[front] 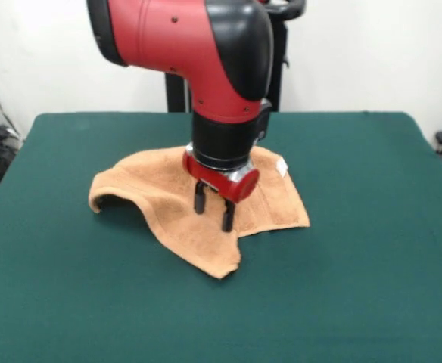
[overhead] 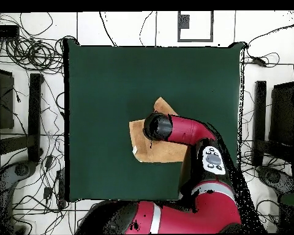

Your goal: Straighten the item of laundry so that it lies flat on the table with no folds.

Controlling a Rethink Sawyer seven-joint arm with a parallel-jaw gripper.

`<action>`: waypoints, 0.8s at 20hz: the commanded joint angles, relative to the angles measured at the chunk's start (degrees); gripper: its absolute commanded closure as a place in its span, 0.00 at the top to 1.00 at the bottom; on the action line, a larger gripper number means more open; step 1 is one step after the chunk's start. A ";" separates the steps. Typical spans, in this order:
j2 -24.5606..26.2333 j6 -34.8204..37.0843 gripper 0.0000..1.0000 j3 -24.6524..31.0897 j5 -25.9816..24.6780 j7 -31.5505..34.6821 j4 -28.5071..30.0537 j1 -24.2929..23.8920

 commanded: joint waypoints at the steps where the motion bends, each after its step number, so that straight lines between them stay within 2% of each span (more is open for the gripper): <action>1: 3.40 2.47 1.00 4.69 0.95 4.54 2.62 3.50; 9: 2.89 3.69 1.00 5.34 0.42 2.54 2.68 3.47; 16: 3.44 3.90 1.00 6.88 2.00 3.86 2.01 4.69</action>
